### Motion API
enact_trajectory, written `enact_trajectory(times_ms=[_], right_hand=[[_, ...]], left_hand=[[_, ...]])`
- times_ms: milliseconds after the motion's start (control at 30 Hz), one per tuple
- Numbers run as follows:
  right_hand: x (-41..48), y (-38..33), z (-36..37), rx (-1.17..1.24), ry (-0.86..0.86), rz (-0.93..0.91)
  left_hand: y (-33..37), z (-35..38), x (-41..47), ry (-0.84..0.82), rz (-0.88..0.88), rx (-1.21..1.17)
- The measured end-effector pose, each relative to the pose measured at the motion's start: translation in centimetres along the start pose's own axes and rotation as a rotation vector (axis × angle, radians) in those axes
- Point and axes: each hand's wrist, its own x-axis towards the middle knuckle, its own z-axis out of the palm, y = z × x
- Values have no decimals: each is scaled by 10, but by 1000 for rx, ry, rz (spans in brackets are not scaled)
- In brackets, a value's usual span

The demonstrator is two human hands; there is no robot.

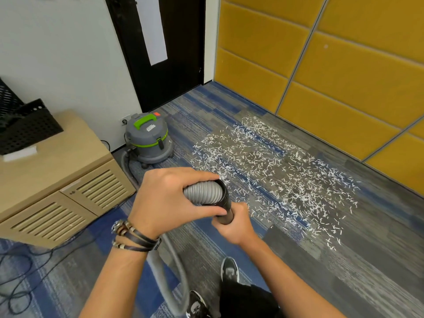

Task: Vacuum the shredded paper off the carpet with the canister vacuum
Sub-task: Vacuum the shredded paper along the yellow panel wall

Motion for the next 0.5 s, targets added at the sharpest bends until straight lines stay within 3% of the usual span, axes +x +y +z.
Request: enact_trajectory(times_ms=[300,500], right_hand=[[15,15,5,-46,-124,1],[55,8,-8,-87,-128,-52]], left_hand=[[-32,-6,5,-59,-139,-103],[-36,-10,26,79,-116,-26]])
